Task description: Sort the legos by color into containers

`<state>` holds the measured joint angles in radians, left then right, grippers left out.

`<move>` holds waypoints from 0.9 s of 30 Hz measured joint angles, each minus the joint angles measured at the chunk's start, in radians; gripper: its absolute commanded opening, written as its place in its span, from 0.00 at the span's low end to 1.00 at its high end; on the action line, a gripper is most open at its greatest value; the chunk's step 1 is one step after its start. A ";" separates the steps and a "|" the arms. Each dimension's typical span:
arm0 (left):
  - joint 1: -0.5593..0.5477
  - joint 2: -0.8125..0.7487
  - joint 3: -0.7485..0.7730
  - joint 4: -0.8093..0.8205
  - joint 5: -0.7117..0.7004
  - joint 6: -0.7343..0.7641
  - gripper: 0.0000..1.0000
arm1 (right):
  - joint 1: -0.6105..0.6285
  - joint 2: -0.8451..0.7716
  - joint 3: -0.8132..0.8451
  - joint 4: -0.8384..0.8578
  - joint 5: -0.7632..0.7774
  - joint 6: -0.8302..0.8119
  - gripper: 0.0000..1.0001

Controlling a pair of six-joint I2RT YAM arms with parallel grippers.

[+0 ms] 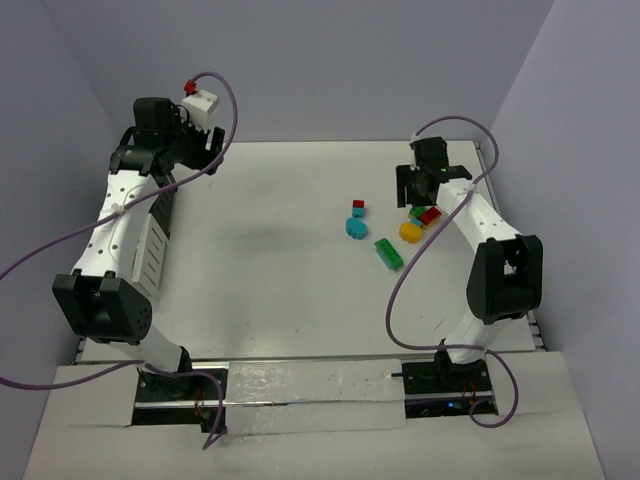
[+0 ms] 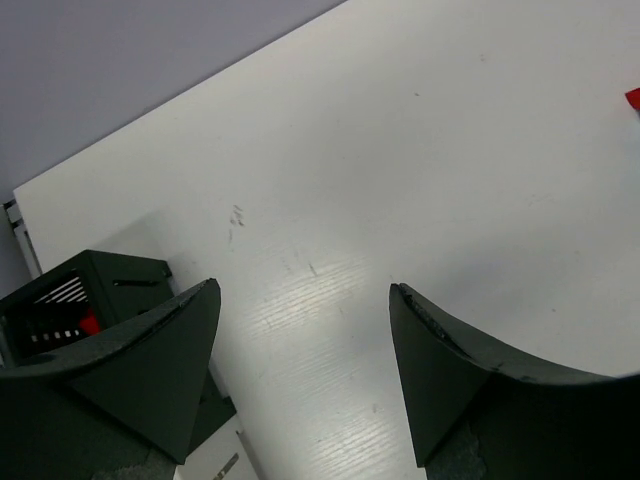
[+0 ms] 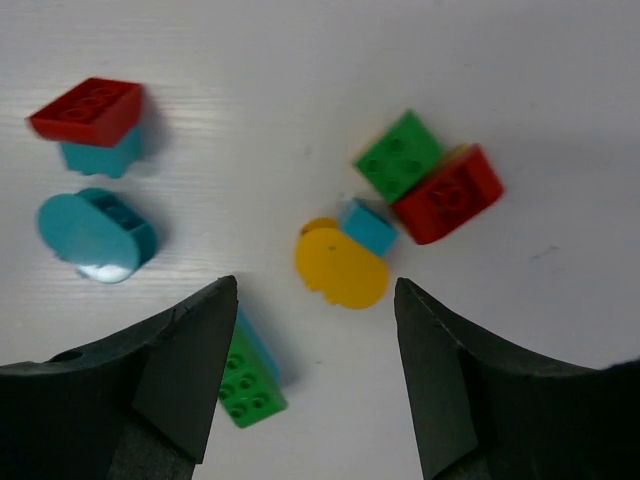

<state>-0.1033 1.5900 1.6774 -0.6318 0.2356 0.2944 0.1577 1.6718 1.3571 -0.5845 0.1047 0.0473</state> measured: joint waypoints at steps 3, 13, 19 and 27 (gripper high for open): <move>-0.021 0.001 -0.004 0.003 0.004 -0.008 0.77 | -0.061 0.000 0.000 -0.005 0.033 -0.037 0.68; -0.028 0.002 -0.006 0.008 0.015 -0.024 0.77 | -0.087 0.125 0.117 -0.006 -0.011 -0.200 0.68; -0.028 0.006 -0.017 0.007 0.023 -0.024 0.76 | -0.088 0.292 0.261 -0.048 -0.037 -0.299 0.69; -0.028 0.007 -0.062 0.007 0.026 -0.030 0.76 | -0.088 0.385 0.377 -0.156 -0.037 -0.194 0.79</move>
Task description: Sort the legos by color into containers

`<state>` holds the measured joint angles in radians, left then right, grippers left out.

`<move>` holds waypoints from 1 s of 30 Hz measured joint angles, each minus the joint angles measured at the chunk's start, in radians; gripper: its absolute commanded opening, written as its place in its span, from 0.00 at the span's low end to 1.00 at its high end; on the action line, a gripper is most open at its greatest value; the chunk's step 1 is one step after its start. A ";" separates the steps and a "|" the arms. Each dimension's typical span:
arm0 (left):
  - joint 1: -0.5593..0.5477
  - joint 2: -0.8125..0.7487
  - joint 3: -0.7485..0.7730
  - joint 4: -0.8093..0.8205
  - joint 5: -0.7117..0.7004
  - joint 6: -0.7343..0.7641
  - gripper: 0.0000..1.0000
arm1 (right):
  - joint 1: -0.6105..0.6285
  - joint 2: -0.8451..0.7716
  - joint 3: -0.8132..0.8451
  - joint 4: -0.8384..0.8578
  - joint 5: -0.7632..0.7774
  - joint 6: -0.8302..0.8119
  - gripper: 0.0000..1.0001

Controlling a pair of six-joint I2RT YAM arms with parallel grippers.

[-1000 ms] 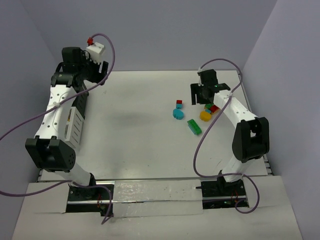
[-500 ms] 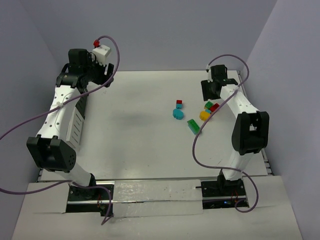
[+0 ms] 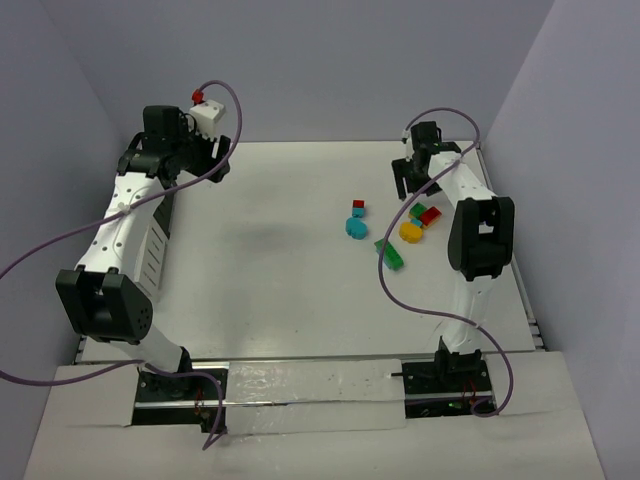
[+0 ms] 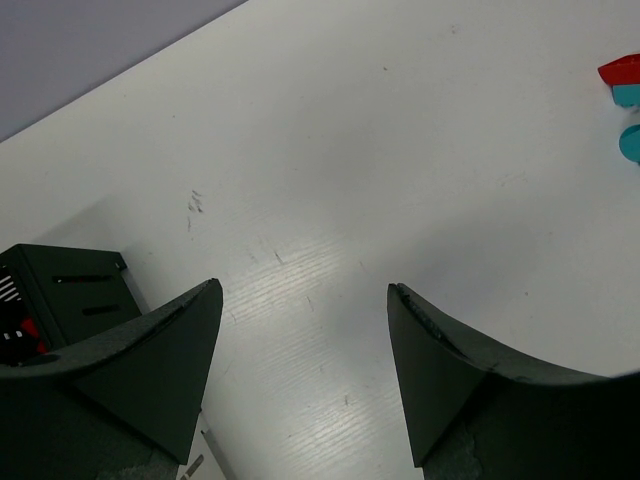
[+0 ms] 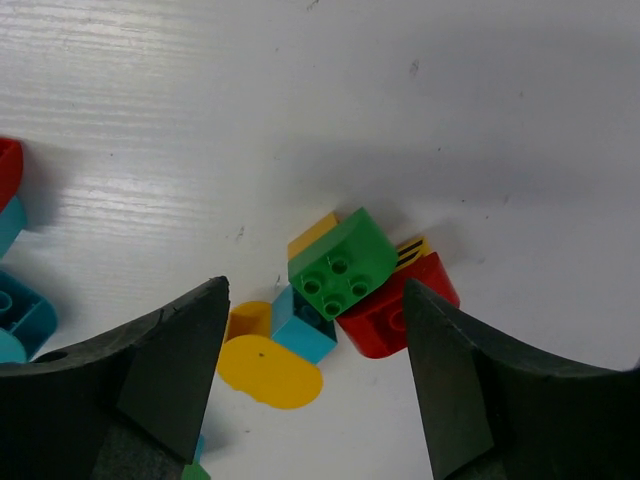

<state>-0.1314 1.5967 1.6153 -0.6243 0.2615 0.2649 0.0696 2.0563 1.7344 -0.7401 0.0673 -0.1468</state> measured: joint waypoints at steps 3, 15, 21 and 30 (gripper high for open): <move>0.000 0.001 -0.001 0.000 0.000 0.000 0.76 | -0.001 0.010 0.000 -0.012 0.002 0.047 0.96; 0.000 0.001 -0.002 0.001 0.000 -0.012 0.76 | -0.047 0.096 -0.002 -0.035 -0.020 0.140 0.93; 0.000 0.000 -0.002 0.000 0.000 -0.018 0.76 | -0.059 0.098 -0.055 -0.039 -0.051 0.173 0.89; 0.000 0.009 -0.003 0.001 0.004 -0.026 0.76 | -0.059 0.081 -0.087 -0.060 -0.092 0.271 0.81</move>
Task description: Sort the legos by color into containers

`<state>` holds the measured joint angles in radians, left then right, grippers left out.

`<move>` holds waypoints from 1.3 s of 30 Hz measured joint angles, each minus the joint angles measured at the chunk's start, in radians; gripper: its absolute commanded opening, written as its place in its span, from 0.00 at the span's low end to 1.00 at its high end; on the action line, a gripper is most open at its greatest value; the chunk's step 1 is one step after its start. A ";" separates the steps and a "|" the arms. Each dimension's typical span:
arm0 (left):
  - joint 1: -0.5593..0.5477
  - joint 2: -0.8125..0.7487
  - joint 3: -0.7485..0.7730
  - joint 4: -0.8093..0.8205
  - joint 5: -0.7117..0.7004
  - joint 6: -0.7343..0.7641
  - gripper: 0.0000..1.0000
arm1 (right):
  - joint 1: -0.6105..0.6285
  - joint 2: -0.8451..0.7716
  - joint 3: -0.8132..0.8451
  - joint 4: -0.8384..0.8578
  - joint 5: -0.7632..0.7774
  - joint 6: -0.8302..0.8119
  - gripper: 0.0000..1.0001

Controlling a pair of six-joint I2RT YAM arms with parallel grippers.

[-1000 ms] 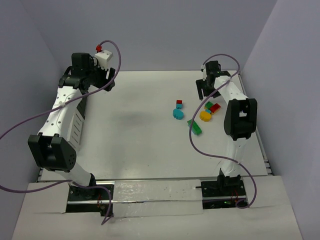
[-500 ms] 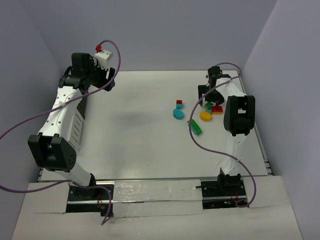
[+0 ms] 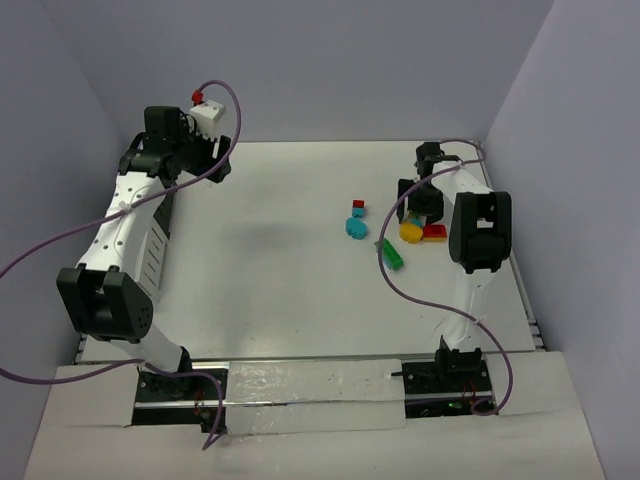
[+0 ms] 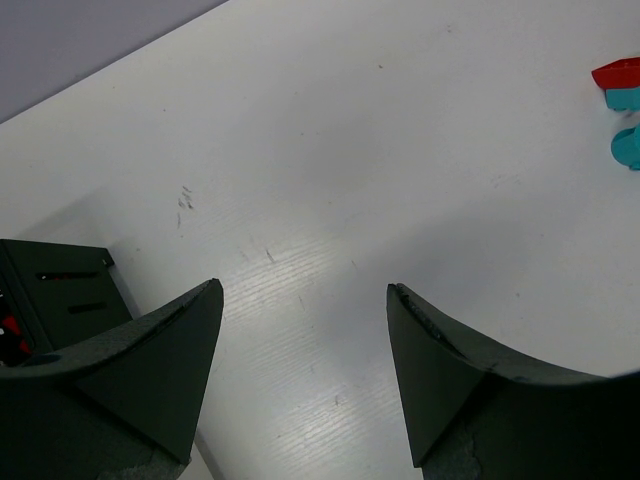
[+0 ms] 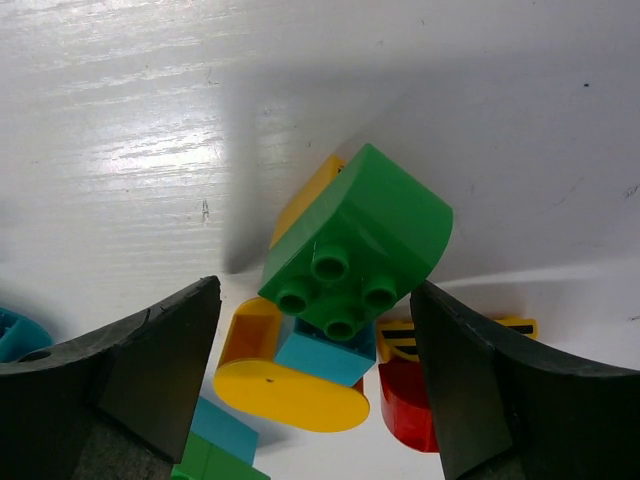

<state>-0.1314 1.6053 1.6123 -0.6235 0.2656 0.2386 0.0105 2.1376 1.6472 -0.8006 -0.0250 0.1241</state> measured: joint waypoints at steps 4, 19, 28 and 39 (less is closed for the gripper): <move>0.000 0.006 0.000 0.000 0.000 -0.001 0.75 | 0.000 0.002 0.019 -0.007 0.002 0.029 0.80; 0.000 0.015 0.000 0.000 0.000 -0.002 0.75 | 0.000 0.015 0.125 -0.006 0.006 0.042 0.65; 0.000 0.015 0.000 0.000 0.000 -0.002 0.75 | 0.000 0.015 0.099 -0.012 0.037 0.003 0.51; 0.000 0.015 -0.004 0.006 0.011 -0.013 0.86 | 0.000 0.015 0.100 -0.014 0.015 -0.030 0.00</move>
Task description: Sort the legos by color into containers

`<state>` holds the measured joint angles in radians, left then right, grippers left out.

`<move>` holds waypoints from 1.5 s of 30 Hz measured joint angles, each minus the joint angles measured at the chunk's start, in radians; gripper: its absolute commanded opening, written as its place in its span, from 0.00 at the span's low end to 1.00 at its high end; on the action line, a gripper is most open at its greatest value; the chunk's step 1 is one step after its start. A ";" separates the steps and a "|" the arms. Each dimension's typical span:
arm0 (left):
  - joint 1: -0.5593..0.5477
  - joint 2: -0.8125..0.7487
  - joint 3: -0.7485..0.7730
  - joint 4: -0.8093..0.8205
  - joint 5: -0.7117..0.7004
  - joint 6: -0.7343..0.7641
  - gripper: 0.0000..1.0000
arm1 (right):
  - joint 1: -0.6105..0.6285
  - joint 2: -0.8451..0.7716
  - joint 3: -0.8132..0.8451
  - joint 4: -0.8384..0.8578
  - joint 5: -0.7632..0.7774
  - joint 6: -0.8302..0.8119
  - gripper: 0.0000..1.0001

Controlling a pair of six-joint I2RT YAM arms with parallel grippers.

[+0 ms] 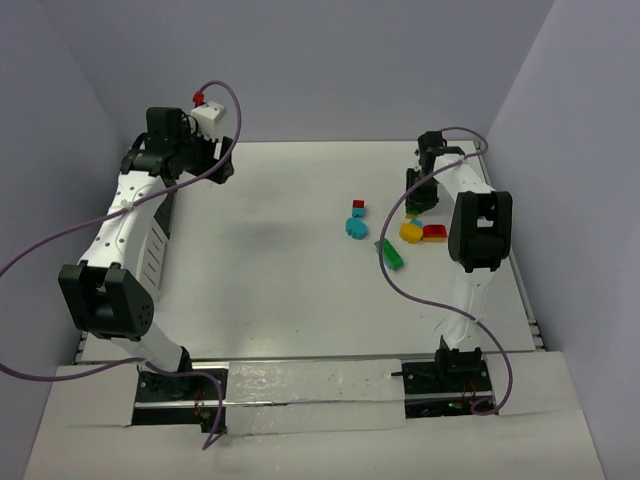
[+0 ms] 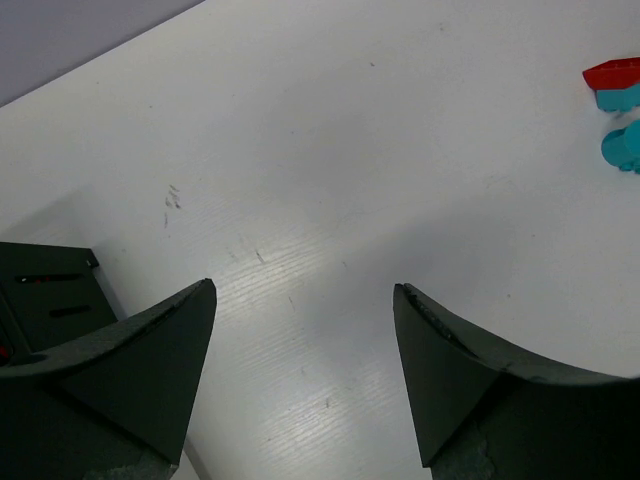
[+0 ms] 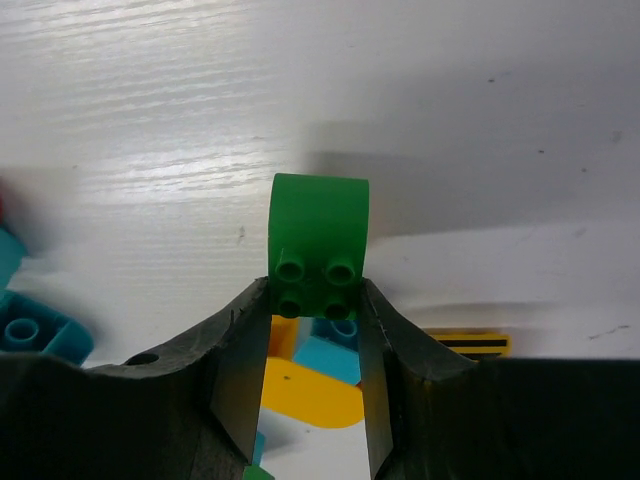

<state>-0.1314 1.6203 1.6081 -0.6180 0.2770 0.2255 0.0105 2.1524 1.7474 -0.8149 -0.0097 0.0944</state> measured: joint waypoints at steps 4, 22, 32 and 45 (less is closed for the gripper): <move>0.008 -0.003 -0.009 0.005 0.073 -0.029 0.99 | 0.000 -0.014 0.010 -0.013 -0.153 -0.013 0.00; 0.067 -0.164 -0.478 0.954 0.832 -0.950 0.99 | 0.248 -0.396 -0.015 0.475 -0.953 0.336 0.00; 0.015 -0.152 -0.507 1.267 0.923 -1.227 0.99 | 0.427 -0.410 -0.066 0.658 -1.044 0.440 0.00; -0.034 -0.164 -0.531 1.294 0.947 -1.242 0.95 | 0.465 -0.410 -0.038 0.686 -1.080 0.447 0.00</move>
<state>-0.1658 1.4560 1.0775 0.6760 1.2240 -1.0163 0.4750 1.7424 1.7092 -0.1284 -1.0901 0.5414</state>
